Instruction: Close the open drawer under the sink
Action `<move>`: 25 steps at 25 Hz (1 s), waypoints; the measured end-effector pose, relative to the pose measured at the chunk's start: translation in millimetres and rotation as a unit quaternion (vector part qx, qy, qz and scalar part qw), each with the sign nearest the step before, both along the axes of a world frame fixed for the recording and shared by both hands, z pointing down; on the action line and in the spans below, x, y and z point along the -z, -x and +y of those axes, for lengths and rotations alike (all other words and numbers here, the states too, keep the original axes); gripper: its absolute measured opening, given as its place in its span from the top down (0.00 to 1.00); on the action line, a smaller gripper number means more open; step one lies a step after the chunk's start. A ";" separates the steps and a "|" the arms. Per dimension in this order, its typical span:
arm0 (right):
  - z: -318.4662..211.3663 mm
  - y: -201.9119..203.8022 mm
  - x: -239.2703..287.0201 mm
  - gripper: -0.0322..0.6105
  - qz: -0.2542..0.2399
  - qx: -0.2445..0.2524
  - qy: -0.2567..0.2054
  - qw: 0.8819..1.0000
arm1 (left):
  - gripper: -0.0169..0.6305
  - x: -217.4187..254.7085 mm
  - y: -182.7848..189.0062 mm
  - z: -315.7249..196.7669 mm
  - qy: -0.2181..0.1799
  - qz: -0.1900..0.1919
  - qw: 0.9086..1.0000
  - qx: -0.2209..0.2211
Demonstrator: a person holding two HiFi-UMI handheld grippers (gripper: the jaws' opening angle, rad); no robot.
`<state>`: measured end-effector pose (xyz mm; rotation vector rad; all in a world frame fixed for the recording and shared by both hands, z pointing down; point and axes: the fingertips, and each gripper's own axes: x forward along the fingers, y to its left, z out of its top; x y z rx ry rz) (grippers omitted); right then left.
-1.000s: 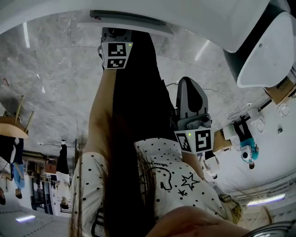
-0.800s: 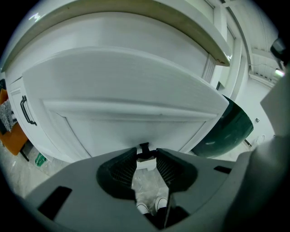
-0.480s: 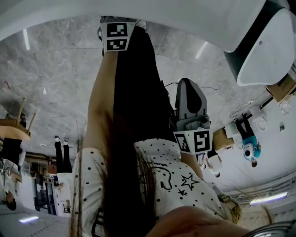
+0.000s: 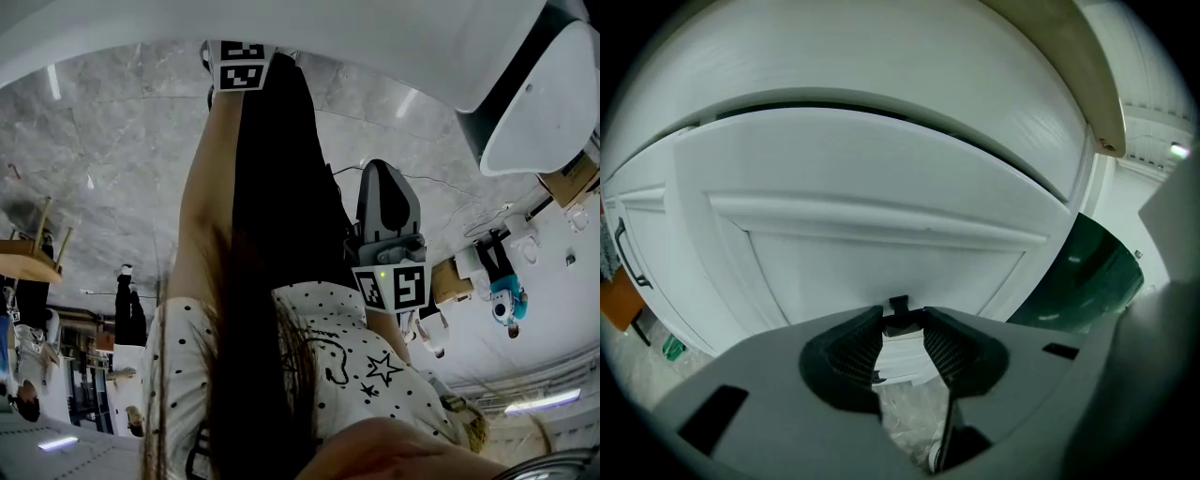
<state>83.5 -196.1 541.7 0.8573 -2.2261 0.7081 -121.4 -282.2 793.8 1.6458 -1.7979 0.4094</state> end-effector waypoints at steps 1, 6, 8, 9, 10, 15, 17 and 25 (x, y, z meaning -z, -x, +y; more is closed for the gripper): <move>0.3 0.7 -0.2 0.93 0.001 0.000 0.000 1.000 | 0.76 0.2 -0.2 -0.2 -0.002 -0.002 1.000 -0.002; 0.4 6.0 6.4 0.93 -0.004 0.005 -0.010 1.000 | 0.76 -5.8 -4.0 31.7 0.024 0.003 1.000 0.014; -1.6 6.5 18.6 0.93 -0.007 0.004 -0.020 1.000 | 0.76 6.7 -9.5 71.5 0.042 0.020 0.998 0.038; -3.5 7.0 27.6 0.93 -0.010 0.005 -0.027 1.000 | 0.77 23.6 -12.3 90.3 0.041 0.023 0.998 0.043; -5.8 8.0 38.1 0.93 -0.013 0.006 -0.037 0.999 | 0.82 47.9 -13.5 105.2 0.032 0.023 0.998 0.045; -22.2 24.3 108.4 0.93 -0.054 0.013 -0.096 0.994 | 0.96 231.7 5.2 117.8 -0.076 0.014 0.996 0.045; -25.7 35.3 141.0 0.93 -0.073 0.020 -0.124 0.989 | 0.96 308.3 12.6 111.7 -0.129 0.006 0.991 0.032; -39.7 47.7 236.1 0.93 -0.129 0.026 -0.204 0.970 | 0.96 519.1 9.8 96.3 -0.280 -0.030 0.959 0.021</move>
